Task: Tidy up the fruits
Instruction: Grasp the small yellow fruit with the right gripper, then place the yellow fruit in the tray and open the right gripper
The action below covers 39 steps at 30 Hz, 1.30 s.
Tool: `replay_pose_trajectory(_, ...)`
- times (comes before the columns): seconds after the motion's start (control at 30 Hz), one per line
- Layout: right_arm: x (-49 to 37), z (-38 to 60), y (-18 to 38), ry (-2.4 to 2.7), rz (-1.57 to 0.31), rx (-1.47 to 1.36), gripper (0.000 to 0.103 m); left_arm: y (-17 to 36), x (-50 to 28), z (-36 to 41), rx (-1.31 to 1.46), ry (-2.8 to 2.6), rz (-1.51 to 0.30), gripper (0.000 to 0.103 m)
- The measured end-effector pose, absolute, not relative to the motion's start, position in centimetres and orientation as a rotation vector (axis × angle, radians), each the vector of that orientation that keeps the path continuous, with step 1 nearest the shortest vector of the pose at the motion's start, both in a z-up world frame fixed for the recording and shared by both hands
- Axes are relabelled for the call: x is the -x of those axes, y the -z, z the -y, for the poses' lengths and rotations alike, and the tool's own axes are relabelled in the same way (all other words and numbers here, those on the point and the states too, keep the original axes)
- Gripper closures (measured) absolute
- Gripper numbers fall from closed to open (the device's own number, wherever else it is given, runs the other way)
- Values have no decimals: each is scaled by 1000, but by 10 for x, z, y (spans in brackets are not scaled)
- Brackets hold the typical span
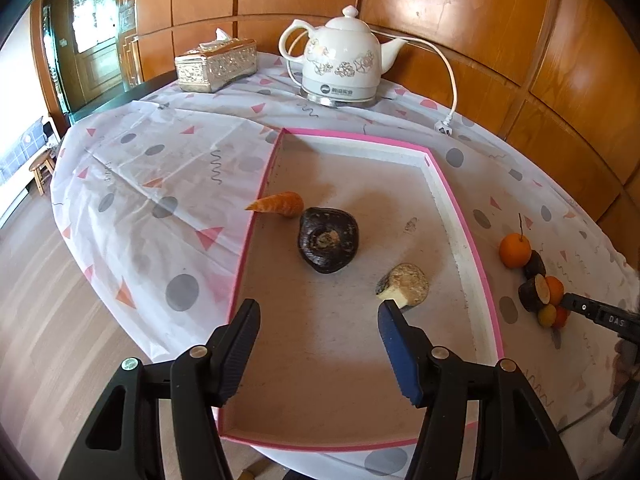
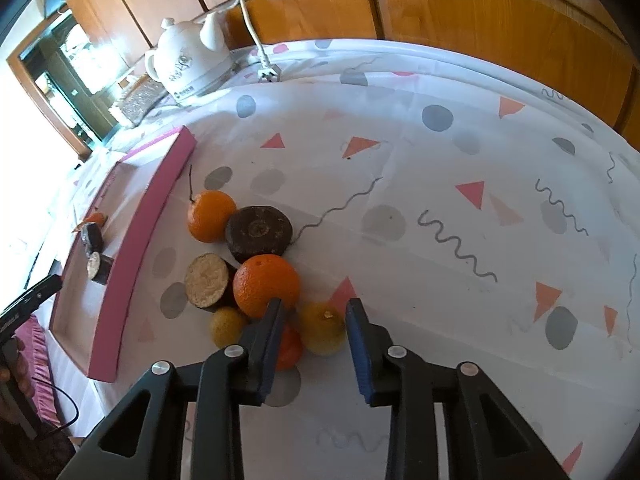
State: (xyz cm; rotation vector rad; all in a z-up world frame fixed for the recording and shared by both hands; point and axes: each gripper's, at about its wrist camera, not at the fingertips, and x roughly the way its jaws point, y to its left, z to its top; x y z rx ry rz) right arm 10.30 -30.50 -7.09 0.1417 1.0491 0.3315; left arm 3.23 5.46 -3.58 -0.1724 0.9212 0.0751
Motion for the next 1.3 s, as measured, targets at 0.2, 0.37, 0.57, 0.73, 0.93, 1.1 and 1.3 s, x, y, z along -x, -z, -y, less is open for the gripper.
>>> replay_pose_trajectory(0.2, -101, 320, 79, -330, -1096, -221, 71, 37, -29, -63, 211, -89, -919, 37)
replay_pose_trajectory(0.37, -102, 316, 87, -335, -1134, -249, 77, 36, -25, -66, 222, -87, -913, 37)
replay_pose_trajectory(0.57, -96, 312, 83, -301, -1117, -220, 77, 34, -20, -75, 237, -109, -900, 37)
replay_pose_trajectory(0.73, -88, 313, 78, -264, -1091, -199, 77, 35, -15, -87, 264, -150, -892, 36)
replay_pose_trajectory(0.93, -71, 306, 59, -262, -1028, -135, 77, 33, -10, -98, 295, -181, -871, 33)
replay_pose_trajectory(1.1, -57, 276, 41, -345, -979, -44, 77, 33, -8, -100, 305, -183, -863, 32)
replay_pose_trajectory(1.3, -47, 220, 23, -505, -933, 43, 77, 33, -7, -103, 315, -181, -857, 32)
